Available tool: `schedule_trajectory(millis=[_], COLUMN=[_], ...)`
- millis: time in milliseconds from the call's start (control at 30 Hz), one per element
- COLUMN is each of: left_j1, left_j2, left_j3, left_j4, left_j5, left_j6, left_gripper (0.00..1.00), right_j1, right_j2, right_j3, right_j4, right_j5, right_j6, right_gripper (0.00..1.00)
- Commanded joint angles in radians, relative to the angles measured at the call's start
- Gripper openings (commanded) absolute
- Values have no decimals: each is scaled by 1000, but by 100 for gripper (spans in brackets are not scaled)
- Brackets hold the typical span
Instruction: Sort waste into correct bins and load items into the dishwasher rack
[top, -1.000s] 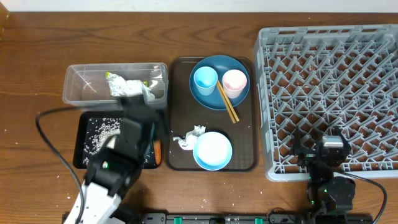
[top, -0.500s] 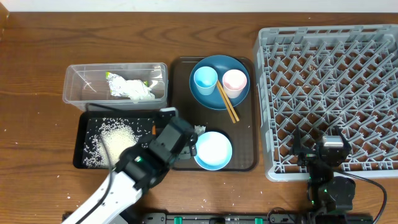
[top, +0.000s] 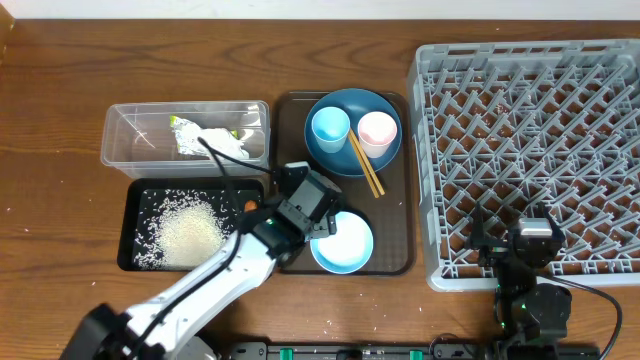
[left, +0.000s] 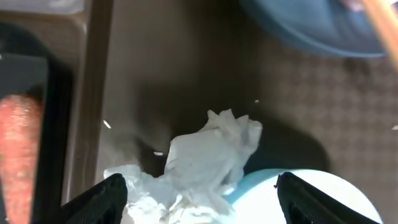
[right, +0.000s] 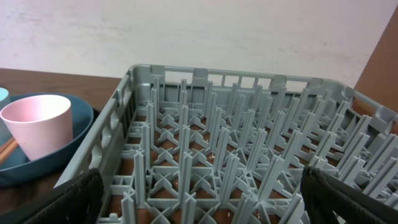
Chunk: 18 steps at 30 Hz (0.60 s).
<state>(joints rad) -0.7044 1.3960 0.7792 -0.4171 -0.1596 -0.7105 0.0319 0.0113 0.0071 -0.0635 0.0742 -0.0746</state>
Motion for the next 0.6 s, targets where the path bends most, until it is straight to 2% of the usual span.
schedule_trajectory(millis=[0,233,333,567], left_j1=[-4,8,28,39], left_j2=[53,137,139,139], left_j3=[-1,-1,-1,-1], left_j4=[2,20,24,36], left_j5=[-5,-16,-8,45], left_j6=[-10,-10,-10,-10], left_gripper=[81,84,74,73], right_j1=[-6,-6,-6,-6], right_j2=[-3,-3,-3,-3], right_j3=[-2,-2,-2,-2], right_j4=[-4,-5,-4,-4], right_j5=[-4,-4,-4,-4], right_j6=[-9,-9,-9,-9], right_gripper=[99,99,99,99])
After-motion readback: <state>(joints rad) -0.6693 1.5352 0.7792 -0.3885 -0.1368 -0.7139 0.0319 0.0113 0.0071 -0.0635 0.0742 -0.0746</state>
